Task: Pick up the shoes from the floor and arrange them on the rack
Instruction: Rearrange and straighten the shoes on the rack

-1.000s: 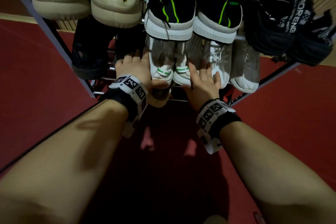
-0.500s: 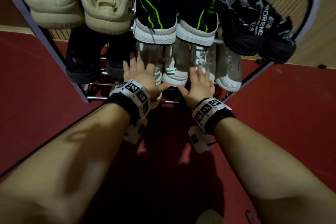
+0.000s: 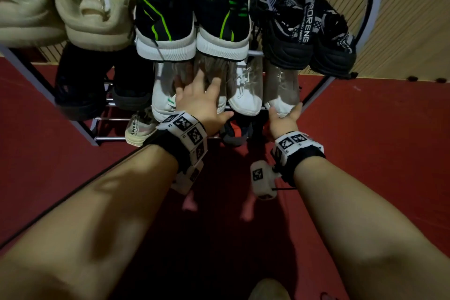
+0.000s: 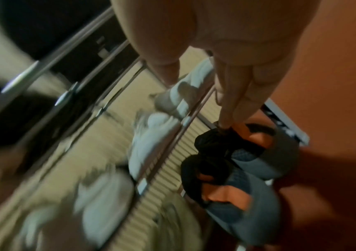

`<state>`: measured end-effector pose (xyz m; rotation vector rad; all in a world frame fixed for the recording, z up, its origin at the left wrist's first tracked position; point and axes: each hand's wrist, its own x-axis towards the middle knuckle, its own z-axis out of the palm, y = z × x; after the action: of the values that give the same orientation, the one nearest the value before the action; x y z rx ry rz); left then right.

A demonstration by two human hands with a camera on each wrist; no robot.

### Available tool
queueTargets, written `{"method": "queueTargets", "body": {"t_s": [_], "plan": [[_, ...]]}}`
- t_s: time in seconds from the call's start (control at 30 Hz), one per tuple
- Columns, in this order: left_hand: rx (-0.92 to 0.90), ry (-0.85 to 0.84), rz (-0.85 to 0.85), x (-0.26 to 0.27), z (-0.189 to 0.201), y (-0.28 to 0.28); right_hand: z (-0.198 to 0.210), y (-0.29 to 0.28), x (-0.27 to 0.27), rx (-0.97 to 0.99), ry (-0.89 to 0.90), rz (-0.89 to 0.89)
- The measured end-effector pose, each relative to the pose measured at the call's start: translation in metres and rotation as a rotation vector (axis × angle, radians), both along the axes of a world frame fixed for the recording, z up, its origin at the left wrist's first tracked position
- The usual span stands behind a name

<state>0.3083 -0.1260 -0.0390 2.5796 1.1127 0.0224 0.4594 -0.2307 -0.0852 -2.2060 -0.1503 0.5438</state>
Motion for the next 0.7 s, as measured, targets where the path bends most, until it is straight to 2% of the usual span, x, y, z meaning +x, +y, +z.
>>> {"method": "queueTargets", "body": {"t_s": [0.1, 0.27, 0.33, 0.43, 0.6, 0.7], "plan": [[0.01, 0.011, 0.001, 0.001, -0.003, 0.001, -0.007, 0.008, 0.016, 0.155, 0.11, -0.206], [0.059, 0.027, 0.033, -0.007, -0.006, 0.009, -0.007, 0.012, 0.024, 0.488, 0.352, -0.349], [0.067, 0.032, 0.031, -0.009, -0.009, 0.011, -0.006, 0.013, 0.027, 0.512, 0.33, -0.389], [0.068, 0.025, 0.012, -0.01, -0.011, 0.013, 0.002, 0.008, 0.033, 0.431, 0.218, -0.378], [0.056, -0.006, -0.009, -0.008, -0.013, 0.01, 0.015, -0.002, 0.029, 0.722, 0.301, -0.383], [0.045, -0.025, -0.035, -0.006, -0.016, 0.006, 0.019, -0.013, 0.024, 0.79, 0.349, -0.413]]}}
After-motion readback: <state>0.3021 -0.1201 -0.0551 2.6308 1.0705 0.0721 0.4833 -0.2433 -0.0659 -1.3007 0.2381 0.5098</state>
